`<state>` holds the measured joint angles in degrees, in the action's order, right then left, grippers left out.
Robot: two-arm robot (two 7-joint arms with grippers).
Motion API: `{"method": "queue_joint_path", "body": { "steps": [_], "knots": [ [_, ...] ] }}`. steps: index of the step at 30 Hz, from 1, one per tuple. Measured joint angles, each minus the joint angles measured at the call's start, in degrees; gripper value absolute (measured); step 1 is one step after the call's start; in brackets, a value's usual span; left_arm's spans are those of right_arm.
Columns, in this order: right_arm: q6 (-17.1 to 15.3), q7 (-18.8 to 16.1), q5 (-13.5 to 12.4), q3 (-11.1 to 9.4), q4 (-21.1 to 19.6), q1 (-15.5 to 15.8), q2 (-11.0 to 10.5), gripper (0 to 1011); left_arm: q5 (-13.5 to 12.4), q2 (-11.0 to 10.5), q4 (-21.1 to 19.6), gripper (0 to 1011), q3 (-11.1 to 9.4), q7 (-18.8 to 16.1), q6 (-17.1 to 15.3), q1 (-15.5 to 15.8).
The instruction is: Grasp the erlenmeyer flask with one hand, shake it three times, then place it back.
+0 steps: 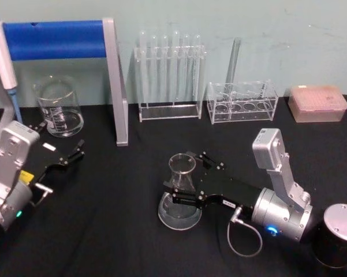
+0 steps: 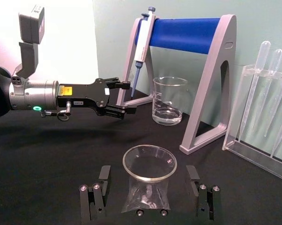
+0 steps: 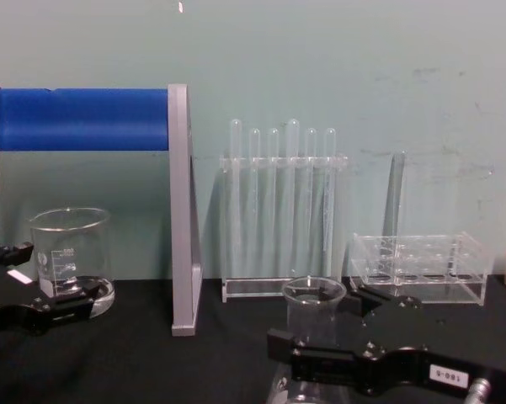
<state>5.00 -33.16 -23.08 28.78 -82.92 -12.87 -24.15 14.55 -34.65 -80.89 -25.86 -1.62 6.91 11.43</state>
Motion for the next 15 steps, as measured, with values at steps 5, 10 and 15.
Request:
{"method": "queue_joint_path", "body": {
  "steps": [5,10,15],
  "knots": [
    [0.0,0.0,0.0,0.0,0.0,0.0,0.0,1003,0.0,0.0,0.0,1001,0.0,0.0,0.0,0.0],
    [0.1,0.0,0.0,0.0,0.0,0.0,0.0,1002,0.0,0.0,0.0,1001,0.0,0.0,0.0,0.0],
    [0.1,0.0,0.0,0.0,0.0,0.0,0.0,1002,0.0,0.0,0.0,1001,0.0,0.0,0.0,0.0]
  ]
}}
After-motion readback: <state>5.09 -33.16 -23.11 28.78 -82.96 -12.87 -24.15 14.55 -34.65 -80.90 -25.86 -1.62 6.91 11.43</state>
